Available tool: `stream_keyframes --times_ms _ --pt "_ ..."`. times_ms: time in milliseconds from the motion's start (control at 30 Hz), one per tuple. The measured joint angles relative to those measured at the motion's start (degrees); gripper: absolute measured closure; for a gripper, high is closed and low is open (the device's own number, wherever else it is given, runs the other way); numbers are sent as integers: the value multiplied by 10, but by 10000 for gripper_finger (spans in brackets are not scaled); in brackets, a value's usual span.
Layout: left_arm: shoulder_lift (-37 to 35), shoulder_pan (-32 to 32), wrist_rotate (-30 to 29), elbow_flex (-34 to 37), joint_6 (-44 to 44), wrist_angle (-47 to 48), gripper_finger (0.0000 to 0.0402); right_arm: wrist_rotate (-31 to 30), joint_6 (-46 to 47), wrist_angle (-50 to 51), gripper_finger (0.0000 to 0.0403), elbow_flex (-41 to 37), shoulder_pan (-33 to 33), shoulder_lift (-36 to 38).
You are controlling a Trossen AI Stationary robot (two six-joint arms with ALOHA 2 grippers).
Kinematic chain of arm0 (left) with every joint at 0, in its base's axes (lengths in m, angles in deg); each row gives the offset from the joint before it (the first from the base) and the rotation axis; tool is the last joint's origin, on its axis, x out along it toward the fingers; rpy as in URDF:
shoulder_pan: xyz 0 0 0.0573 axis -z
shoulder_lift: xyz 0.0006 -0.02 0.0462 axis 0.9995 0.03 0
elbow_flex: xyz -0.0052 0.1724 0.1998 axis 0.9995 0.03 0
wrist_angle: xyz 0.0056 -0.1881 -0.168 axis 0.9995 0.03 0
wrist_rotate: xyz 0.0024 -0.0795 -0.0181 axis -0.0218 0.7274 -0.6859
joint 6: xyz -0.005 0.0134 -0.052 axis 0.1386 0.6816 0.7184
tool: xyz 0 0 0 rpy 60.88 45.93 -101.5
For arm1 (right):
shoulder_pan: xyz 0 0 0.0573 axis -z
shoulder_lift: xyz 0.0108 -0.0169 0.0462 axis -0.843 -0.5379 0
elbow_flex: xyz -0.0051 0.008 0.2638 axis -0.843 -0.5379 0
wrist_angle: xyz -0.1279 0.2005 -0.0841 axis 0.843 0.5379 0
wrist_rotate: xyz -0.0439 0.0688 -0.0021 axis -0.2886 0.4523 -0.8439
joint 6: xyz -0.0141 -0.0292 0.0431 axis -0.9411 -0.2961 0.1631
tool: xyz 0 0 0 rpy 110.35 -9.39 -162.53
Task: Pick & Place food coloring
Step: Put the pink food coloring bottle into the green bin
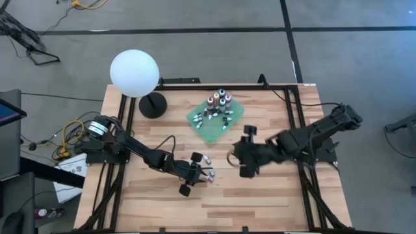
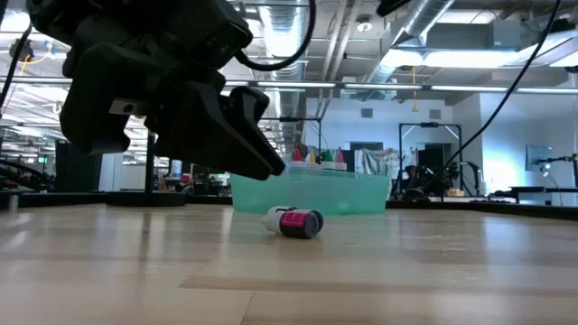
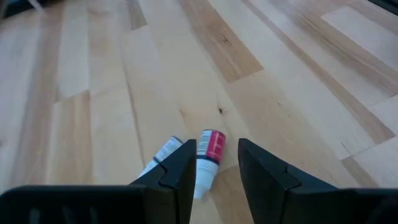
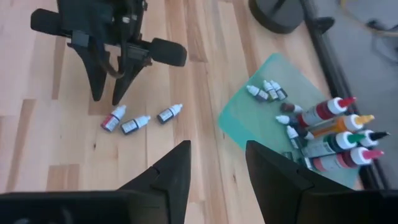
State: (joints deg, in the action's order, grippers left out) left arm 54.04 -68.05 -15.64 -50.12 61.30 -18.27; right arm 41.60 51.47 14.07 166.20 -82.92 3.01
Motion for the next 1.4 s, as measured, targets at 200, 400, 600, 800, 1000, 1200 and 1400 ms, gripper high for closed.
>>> stream_keyframes --times_ms 200,400,600,800,1000,1200,1400 --pt "35 -13 35 -29 -8 3 288 -100 82 -12 264 -79 -83 16" --pt "40 -23 47 -36 -8 2 288 -143 167 -77 273 -189 -144 67" --pt "49 -24 47 -36 -8 8 288 -167 156 -245 279 -315 -183 128" --pt "58 -25 48 -36 -3 4 288 -153 64 -529 280 -458 -191 164" --pt "58 -27 47 -36 3 3 288 -109 7 -725 282 -546 -175 156" --pt "58 -31 47 -36 9 8 288 -95 -19 -777 282 -571 -172 152" --pt "58 -36 50 -36 12 8 288 -44 -25 -818 282 -593 -146 152"
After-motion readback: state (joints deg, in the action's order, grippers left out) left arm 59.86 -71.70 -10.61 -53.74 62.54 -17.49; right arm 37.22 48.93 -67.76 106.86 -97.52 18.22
